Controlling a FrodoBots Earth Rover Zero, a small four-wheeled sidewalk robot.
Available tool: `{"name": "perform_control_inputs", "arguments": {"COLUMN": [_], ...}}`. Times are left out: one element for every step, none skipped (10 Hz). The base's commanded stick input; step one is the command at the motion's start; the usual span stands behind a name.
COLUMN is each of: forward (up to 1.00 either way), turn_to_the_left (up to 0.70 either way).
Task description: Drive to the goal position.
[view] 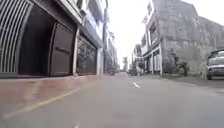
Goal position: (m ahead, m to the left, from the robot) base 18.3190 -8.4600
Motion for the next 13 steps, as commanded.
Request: {"name": "perform_control_inputs", "arguments": {"forward": [1.0,1.0,1.0,1.0,1.0,1.0,1.0,1.0,1.0,1.0,1.0,1.0,1.0], "turn_to_the_left": [0.0,0.0,0.0,0.0,0.0,0.0,0.0,0.0,0.0,0.0,0.0,0.0,0.0]}}
